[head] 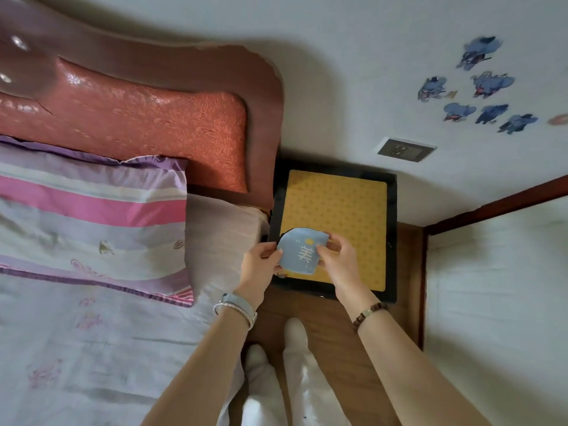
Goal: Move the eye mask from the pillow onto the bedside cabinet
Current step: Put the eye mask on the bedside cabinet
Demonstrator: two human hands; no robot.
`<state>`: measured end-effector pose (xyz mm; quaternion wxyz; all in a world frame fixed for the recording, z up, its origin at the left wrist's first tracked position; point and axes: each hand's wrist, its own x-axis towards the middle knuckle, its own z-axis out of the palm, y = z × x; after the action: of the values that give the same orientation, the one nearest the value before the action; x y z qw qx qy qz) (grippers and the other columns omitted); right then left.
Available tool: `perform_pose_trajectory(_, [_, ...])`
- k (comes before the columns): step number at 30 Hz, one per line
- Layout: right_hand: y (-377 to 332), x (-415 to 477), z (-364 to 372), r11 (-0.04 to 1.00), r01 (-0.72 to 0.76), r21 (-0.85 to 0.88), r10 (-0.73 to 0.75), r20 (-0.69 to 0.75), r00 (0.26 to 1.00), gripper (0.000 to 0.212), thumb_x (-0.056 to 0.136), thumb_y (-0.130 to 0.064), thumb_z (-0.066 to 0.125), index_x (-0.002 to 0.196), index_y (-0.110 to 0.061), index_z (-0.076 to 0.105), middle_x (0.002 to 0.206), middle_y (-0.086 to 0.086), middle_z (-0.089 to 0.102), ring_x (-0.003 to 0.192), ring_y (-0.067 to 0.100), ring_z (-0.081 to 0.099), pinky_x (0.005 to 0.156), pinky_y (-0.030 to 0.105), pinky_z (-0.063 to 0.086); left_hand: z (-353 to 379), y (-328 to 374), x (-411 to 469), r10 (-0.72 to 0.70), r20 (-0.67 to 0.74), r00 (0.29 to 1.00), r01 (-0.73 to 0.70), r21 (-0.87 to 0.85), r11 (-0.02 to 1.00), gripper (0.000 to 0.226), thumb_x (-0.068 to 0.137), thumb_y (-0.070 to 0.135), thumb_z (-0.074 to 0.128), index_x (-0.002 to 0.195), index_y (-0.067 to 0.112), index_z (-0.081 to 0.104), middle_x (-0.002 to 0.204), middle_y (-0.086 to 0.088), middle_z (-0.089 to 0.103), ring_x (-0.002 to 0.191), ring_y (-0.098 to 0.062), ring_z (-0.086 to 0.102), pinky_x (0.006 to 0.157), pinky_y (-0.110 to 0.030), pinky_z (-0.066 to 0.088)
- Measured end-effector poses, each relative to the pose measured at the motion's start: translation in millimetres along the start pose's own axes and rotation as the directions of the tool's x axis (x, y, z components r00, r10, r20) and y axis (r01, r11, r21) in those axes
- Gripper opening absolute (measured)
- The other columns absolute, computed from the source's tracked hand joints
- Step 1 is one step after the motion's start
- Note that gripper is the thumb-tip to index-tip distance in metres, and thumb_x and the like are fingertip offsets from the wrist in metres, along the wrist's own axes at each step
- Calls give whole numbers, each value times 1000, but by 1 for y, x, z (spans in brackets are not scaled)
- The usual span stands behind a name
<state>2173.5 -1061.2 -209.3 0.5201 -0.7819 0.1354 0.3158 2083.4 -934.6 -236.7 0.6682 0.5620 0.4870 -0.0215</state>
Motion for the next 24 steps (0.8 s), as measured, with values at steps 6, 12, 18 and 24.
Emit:
perform_pose_trajectory(6, [32, 51, -39, 990, -73, 120, 85, -102, 991, 40, 97, -10, 59, 137, -12, 52, 128, 8, 62, 110, 23, 62, 92, 40, 56, 63, -14, 47, -22, 74, 997, 12, 139, 990, 34, 93, 10, 63, 126, 1, 62, 99, -4, 68, 90, -17, 68, 81, -29, 59])
perform_pose_trajectory(12, [67, 84, -79, 950, -107, 292, 161, -165, 973, 43, 94, -7, 55, 137, -11, 53, 128, 9, 61, 117, 26, 61, 91, 37, 55, 126, -26, 75, -3, 150, 989, -34, 240, 970, 33, 93, 9, 63, 125, 5, 63, 97, -2, 69, 88, -17, 69, 83, -29, 57])
perform_pose_trajectory(18, [90, 98, -104, 917, -87, 389, 169, -182, 969, 44, 96, -10, 56, 141, -12, 51, 135, 14, 60, 124, 28, 58, 105, 44, 50, 164, -41, 88, 18, 170, 985, -64, 272, 960, 31, 93, 7, 62, 124, 6, 64, 94, -2, 69, 92, -21, 68, 80, -29, 56])
perform_pose_trajectory(24, [110, 106, -113, 927, -84, 366, 161, -185, 970, 47, 101, -16, 48, 148, -18, 42, 140, 6, 55, 129, 20, 52, 98, 30, 47, 181, -50, 84, 105, 194, 975, -174, 386, 906, 30, 91, 10, 63, 122, 9, 66, 98, -2, 67, 95, -21, 66, 86, -33, 54])
